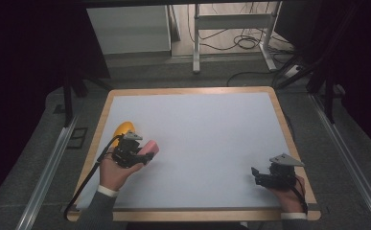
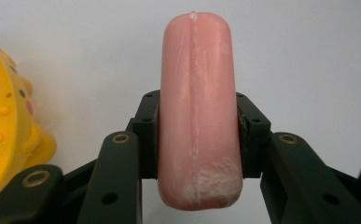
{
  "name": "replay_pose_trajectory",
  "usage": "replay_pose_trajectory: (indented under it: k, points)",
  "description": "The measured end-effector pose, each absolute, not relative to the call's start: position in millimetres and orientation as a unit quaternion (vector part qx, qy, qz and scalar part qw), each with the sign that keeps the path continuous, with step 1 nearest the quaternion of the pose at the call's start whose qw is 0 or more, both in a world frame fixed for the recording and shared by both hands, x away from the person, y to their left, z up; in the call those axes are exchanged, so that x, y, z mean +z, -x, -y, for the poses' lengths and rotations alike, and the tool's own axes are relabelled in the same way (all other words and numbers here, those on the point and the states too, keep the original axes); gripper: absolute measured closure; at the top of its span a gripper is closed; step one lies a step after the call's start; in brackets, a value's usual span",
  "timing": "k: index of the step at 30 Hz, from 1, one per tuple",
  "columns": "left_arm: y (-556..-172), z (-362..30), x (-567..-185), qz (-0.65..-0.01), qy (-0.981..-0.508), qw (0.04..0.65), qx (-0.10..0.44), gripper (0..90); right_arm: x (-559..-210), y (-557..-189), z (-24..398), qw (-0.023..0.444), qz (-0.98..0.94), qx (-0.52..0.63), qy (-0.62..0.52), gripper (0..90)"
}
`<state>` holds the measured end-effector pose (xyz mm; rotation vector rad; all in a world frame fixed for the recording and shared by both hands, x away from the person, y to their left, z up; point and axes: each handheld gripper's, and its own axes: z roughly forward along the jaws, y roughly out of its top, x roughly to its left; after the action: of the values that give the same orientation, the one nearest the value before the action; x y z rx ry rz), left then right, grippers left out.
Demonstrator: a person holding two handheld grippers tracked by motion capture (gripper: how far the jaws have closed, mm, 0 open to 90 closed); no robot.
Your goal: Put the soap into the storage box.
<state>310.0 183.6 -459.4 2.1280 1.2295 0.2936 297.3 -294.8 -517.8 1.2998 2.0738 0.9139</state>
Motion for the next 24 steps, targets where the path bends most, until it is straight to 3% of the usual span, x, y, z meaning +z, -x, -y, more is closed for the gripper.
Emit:
replay_pose_trajectory:
  k: [24]
  points:
    - [-323, -204, -447, -0.489, -0.794, 0.337, 0.131, 60.0, -518, -297, 295, 0.263, -0.766, 0.337, -0.481, 11.5]
